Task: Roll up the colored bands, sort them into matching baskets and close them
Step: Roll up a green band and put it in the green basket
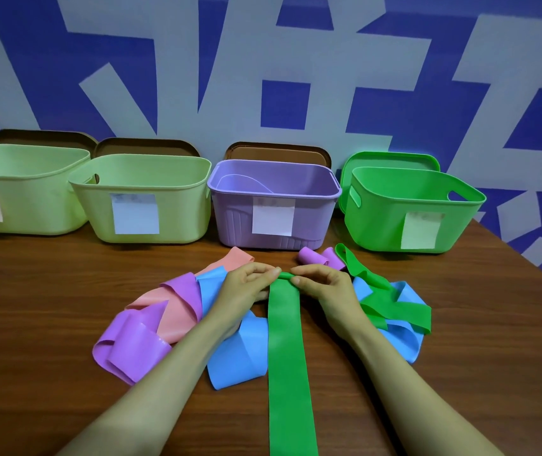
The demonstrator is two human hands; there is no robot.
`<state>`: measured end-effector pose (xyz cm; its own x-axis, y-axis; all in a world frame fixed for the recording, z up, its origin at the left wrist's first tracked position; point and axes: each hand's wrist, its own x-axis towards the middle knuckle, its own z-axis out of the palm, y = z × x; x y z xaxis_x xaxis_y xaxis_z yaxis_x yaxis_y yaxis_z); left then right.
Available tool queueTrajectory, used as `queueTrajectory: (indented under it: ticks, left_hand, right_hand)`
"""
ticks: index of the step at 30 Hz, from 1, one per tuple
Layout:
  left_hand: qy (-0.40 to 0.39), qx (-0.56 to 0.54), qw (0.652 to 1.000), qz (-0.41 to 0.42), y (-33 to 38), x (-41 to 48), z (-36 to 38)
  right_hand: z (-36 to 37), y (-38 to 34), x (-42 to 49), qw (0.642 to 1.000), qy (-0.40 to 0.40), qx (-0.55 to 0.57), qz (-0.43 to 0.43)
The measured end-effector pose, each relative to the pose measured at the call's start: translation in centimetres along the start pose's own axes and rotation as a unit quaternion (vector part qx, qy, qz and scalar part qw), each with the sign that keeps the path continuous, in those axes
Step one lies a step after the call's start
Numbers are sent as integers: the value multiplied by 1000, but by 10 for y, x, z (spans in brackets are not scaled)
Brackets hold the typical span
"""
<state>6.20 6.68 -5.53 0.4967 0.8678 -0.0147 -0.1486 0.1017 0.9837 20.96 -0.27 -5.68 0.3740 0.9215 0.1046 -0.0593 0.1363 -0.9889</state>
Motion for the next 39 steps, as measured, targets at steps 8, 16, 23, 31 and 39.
queueTrajectory:
  ticks: [8,16,23,31,39]
  left_hand:
    - [10,17,1000,16,-3,0,-1]
    - [14,35,999,38,-3,-2,0]
    - [-22,65,998,18,-3,-3,-1]
    - [-29,52,998,4,0,-3,-4]
    - [-14,49,999,9,-1,-3,-1]
  right_hand:
    - [0,0,-1,1000,-25,-7,2]
    - [-1,3,3,998,-45,-26,27]
    - [-2,1,1,999,-41,-8,10]
    - [-2,2,-1,999,-10,-37,-5]
    - [-1,-2,-3,999,-29,-38,-6]
